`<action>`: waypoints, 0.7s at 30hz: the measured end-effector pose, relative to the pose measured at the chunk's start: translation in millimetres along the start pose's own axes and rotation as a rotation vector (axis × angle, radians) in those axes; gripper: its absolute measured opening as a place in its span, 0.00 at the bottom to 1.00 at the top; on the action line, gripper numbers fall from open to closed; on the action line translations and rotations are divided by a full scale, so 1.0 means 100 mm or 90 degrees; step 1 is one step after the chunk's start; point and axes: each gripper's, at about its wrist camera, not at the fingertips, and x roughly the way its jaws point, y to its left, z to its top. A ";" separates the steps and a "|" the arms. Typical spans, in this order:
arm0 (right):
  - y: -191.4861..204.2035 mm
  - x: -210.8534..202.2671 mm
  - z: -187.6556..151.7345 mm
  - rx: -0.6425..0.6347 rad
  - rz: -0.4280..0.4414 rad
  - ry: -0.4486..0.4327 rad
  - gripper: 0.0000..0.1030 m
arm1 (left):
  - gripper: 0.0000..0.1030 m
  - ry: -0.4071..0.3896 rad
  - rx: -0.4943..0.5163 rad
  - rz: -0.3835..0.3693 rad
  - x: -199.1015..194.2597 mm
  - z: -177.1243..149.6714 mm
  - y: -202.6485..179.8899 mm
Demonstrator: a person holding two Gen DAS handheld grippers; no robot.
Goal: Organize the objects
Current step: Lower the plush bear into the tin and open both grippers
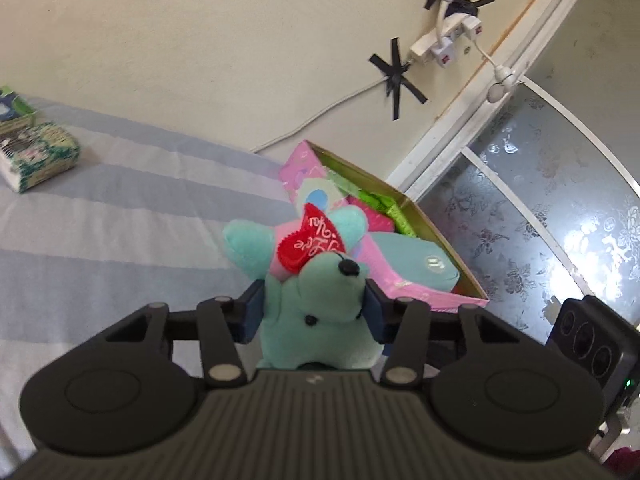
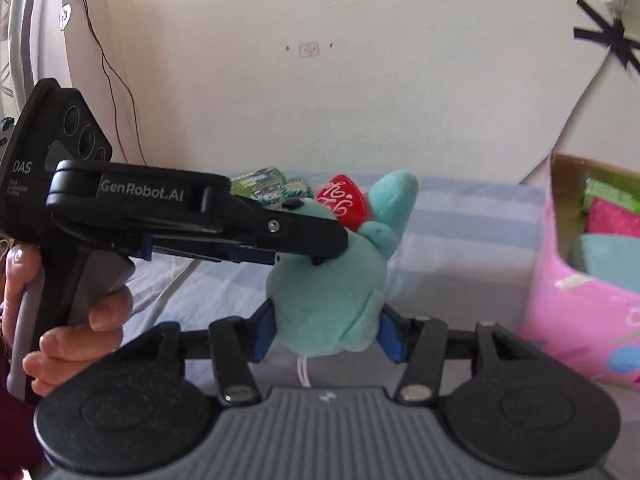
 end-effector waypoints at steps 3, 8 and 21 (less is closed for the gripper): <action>-0.18 -0.19 0.12 -0.005 -0.049 -0.044 0.49 | 0.51 -0.002 0.053 -0.005 0.26 0.21 -0.38; -0.79 -0.43 0.41 0.034 -0.140 -0.071 0.49 | 0.52 0.016 0.136 -0.017 1.00 0.57 -0.97; -2.03 0.66 0.90 0.081 -0.185 0.130 0.52 | 0.72 0.044 0.206 0.211 2.35 0.96 -1.03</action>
